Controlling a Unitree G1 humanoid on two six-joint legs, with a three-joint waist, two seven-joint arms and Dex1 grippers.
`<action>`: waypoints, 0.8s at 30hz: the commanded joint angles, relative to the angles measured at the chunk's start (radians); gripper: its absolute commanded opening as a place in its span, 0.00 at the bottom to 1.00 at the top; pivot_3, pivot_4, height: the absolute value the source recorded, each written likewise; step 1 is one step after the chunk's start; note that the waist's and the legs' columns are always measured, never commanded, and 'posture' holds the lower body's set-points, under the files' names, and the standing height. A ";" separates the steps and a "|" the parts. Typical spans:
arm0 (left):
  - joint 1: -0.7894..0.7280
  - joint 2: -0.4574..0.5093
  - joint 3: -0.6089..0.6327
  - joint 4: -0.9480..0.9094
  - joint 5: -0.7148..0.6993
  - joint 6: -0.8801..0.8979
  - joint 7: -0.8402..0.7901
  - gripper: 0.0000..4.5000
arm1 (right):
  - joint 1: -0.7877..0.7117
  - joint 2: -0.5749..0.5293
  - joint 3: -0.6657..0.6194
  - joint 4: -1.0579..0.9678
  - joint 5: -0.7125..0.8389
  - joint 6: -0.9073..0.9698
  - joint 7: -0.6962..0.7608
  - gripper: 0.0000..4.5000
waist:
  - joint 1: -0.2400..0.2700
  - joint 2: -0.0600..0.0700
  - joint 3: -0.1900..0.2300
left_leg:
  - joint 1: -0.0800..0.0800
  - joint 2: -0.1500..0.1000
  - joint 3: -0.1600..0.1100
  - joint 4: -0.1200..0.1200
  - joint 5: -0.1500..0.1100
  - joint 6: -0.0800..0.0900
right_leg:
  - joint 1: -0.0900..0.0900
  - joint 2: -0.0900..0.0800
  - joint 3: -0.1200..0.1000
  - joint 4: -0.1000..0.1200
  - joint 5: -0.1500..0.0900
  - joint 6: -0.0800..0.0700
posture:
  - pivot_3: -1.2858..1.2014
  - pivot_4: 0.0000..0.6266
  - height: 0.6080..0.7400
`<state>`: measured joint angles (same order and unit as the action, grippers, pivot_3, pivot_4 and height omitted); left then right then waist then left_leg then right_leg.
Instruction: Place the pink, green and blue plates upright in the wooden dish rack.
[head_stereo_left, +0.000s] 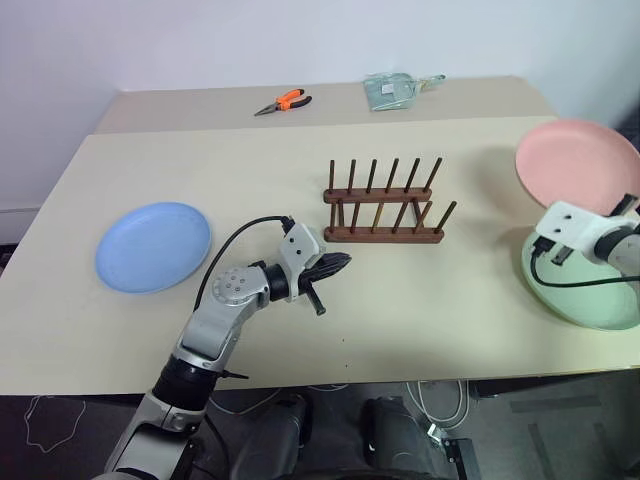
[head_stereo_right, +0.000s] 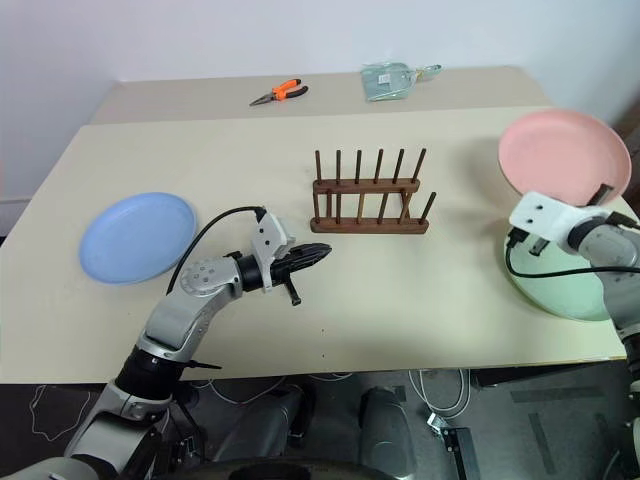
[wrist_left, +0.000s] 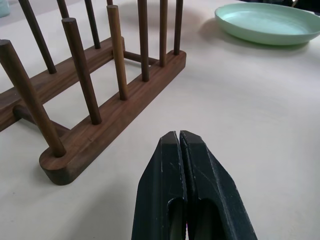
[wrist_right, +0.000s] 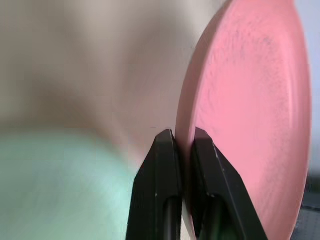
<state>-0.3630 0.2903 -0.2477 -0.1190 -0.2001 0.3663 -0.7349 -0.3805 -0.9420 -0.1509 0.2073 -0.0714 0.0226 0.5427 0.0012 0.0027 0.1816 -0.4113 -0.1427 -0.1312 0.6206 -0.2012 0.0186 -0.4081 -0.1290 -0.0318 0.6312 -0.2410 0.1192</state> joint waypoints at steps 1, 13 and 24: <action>-0.012 0.001 0.031 -0.026 -0.023 -0.009 0.002 0.00 | -0.066 0.132 -0.152 -0.359 0.526 0.311 0.085 0.02 | -0.006 0.000 0.000 | 0.000 0.001 0.000 0.000 0.000 0.000 | 0.000 0.001 0.000 0.000 0.000 0.000 | 0.52 0.24 0.91; 0.001 0.011 0.040 -0.046 -0.034 -0.009 0.002 0.00 | -0.082 0.254 -0.223 -0.528 1.016 0.662 0.022 0.02 | 0.013 -0.001 0.000 | -0.007 -0.003 -0.003 0.003 -0.002 0.003 | -0.004 -0.001 0.000 -0.002 0.000 0.000 | 0.52 0.24 0.91; 0.013 0.013 0.040 -0.062 -0.051 -0.005 -0.007 0.00 | -0.049 0.279 -0.235 -0.465 1.033 0.688 -0.020 0.02 | 0.012 0.000 0.000 | -0.010 -0.003 -0.002 0.004 -0.001 0.003 | -0.007 -0.001 0.000 -0.001 0.000 0.000 | 0.52 0.24 0.91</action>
<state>-0.3487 0.3036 -0.2154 -0.1332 -0.2311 0.3662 -0.7377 -0.4278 -0.6697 -0.3415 -0.2477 0.9317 0.7122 0.5281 0.0132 0.0023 0.1818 -0.4213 -0.1455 -0.1335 0.6250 -0.2025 0.0213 -0.4148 -0.1304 -0.0319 0.6304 -0.2409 0.1192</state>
